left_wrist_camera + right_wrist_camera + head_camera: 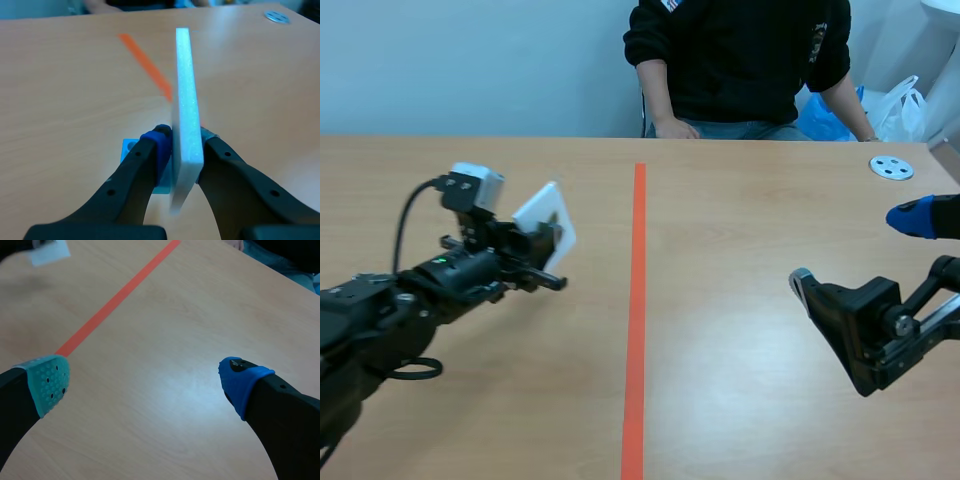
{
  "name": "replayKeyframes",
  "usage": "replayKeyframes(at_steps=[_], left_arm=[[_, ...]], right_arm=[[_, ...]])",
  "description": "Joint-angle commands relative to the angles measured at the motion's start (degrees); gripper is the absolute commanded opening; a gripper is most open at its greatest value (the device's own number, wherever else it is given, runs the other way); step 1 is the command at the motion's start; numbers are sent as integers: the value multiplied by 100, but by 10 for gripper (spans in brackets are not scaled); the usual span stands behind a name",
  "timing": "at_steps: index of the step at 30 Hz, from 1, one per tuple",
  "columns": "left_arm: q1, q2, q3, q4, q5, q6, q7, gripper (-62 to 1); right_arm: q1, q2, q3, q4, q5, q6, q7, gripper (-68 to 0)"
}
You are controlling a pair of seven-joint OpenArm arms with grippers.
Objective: Sort the leaf by its shape. The table is split by an orange tape line. A compound leaf with several leaflets goes to the left side, a simple leaf with one blade goes to the right side. Return to the home posture when a red brick is placed on the table.
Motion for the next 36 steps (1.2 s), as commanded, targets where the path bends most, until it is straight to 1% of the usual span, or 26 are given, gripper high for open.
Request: replayKeyframes(at_steps=[1,3,4,9,14,17,18,22,23,25,27,29,30,32,34,36], left_arm=[[127,-203,-219,149,-197,-11,2,-524],[339,-391,-562,313,-365,-11,37,-524],[444,-476,-719,376,-385,-11,42,-524],[960,-833,-1464,560,-382,4,33,-524],[1432,-1161,-1993,577,-350,70,-166,-524],[1661,-1287,-2214,577,-188,407,-275,-524],[1738,-1309,-2284,577,-186,514,-297,-524],[1945,-1357,-2430,577,-177,695,-341,-524],[1991,-1357,-2430,575,-131,785,-332,-524],[2024,-1344,-2430,553,94,817,-304,-524],[2020,-1338,-2430,492,138,861,-299,-523],[2000,-1329,-2430,446,138,1001,-269,-522],[1987,-1327,-2430,420,138,1091,-236,-515],[1989,-1325,-2430,400,136,1106,-212,-482],[1989,-1325,-2430,354,138,1108,-210,-438],[1989,-1325,-2430,321,138,1108,-210,-378]], right_arm=[[70,44,59,28,24,-17,83,-58],[70,44,59,28,24,-17,83,-58],[70,44,59,28,24,-17,83,-58],[70,44,59,28,24,-17,83,-58],[70,44,59,28,24,-17,83,-58],[70,44,59,28,24,-17,83,-58],[68,44,59,28,24,-17,83,-58],[70,44,59,28,24,-17,83,-58],[70,44,59,28,24,-17,83,-58],[70,44,59,28,24,-17,83,-58],[70,44,59,28,24,-17,83,-58],[70,44,59,28,24,-17,83,-58],[70,44,59,28,24,-17,83,-58],[70,44,59,28,24,-17,83,-58],[70,44,59,28,24,-17,83,-58],[70,44,59,28,24,-17,83,-58]])
